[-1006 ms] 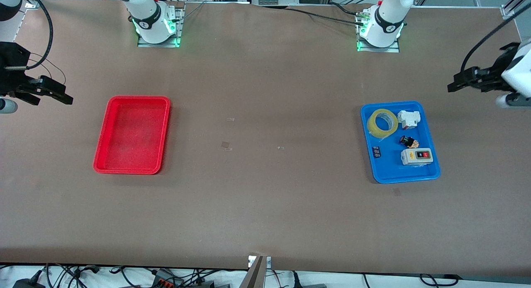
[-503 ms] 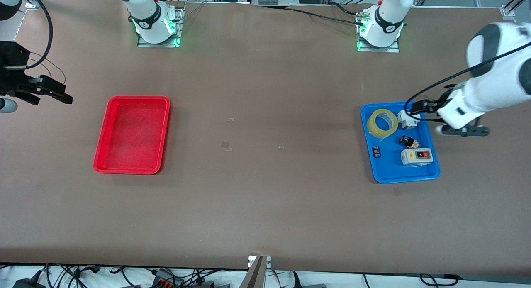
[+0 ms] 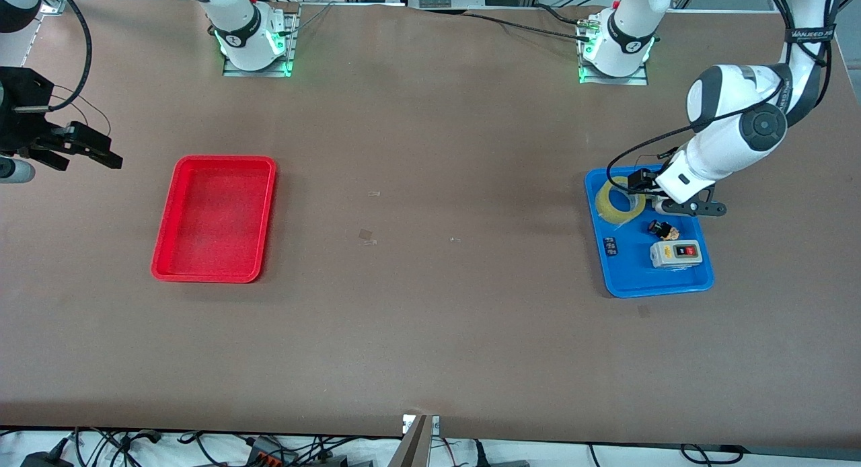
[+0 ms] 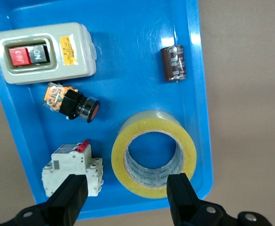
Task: Place and move tape with both arms
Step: 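Lower the left gripper onto the tape roll rim and close it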
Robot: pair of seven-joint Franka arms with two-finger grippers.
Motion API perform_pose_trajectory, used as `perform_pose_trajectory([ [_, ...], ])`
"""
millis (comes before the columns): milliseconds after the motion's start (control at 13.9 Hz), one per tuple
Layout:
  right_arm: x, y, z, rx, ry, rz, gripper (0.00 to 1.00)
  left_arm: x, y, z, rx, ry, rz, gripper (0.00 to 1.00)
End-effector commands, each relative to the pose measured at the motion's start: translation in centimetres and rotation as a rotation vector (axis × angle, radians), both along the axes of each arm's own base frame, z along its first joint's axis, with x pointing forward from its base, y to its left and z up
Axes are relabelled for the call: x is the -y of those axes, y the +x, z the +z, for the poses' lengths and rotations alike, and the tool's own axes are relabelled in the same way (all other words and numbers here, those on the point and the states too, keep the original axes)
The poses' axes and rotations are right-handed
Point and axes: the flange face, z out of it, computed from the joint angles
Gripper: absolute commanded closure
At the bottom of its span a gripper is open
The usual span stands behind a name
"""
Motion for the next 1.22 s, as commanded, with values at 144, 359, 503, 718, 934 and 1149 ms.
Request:
perform_pose_trajectory([
  [144,0.3,-0.4,-0.1,0.023,-0.002,0.003,0.0,-0.4,0.2,-4.4,-0.005,-0.01,0.003,0.0],
  [359,0.1,-0.3,-0.2,0.026,-0.002,0.004,0.0,-1.0,0.3,-7.1,-0.011,-0.013,0.021,0.0],
  [503,0.3,-0.2,-0.4,0.023,-0.006,0.005,0.0,-1.3,0.2,-8.4,-0.017,-0.015,0.042,0.3],
  [718,0.3,0.0,-0.6,0.027,-0.007,0.005,0.0,-1.2,0.1,-7.7,-0.036,-0.015,0.04,1.0],
  [934,0.2,0.0,-0.5,0.024,-0.006,0.006,0.0,-0.8,0.6,-4.9,-0.076,-0.012,0.042,1.0],
  [1149,-0.2,0.0,-0.3,0.026,-0.005,0.012,0.0,0.1,4.4,1.5,-0.156,-0.011,0.052,1.0],
])
